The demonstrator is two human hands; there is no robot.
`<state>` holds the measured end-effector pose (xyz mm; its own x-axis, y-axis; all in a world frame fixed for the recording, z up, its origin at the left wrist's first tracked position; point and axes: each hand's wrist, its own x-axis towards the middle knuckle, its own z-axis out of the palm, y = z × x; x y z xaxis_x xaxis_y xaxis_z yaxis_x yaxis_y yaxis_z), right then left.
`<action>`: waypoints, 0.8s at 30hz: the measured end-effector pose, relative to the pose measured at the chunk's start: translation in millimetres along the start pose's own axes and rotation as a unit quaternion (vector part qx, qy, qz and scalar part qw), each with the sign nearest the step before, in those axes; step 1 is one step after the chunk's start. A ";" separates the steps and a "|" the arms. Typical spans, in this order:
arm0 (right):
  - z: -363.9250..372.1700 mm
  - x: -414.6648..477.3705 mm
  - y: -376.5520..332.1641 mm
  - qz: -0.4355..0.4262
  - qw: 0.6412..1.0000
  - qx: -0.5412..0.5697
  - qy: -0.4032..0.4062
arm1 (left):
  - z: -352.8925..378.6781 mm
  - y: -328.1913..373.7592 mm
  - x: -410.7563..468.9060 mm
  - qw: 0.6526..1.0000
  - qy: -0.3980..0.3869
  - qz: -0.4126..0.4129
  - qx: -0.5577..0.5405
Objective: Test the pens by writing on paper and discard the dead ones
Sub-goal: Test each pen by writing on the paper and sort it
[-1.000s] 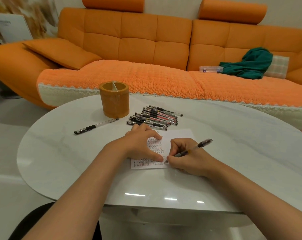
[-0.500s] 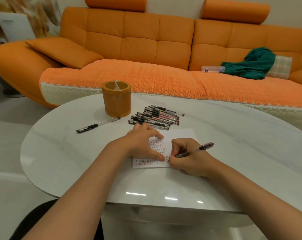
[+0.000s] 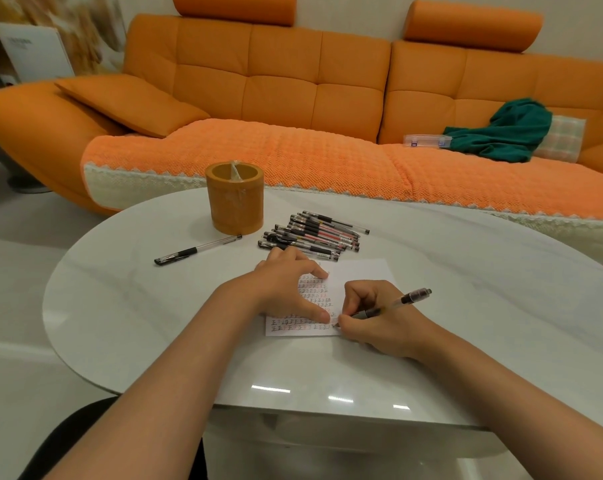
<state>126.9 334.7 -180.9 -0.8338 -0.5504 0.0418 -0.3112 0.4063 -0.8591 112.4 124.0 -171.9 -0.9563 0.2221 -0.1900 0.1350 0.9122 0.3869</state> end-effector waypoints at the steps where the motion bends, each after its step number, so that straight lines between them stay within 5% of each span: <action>1: 0.2 -0.2 0.0 -0.002 1.000 -0.006 0.000 | -0.1 0.0 0.1 1.000 -0.001 0.000 0.000; 24: 0.3 -0.6 -1.4 -0.005 1.000 0.006 -0.021 | -1.1 1.2 -1.9 1.000 0.000 0.000 0.001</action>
<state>127.9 334.2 -179.9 -0.8109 -0.5844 0.0297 -0.3140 0.3919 -0.8648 114.1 124.3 -170.1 -0.9564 0.2217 -0.1899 0.1353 0.9132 0.3844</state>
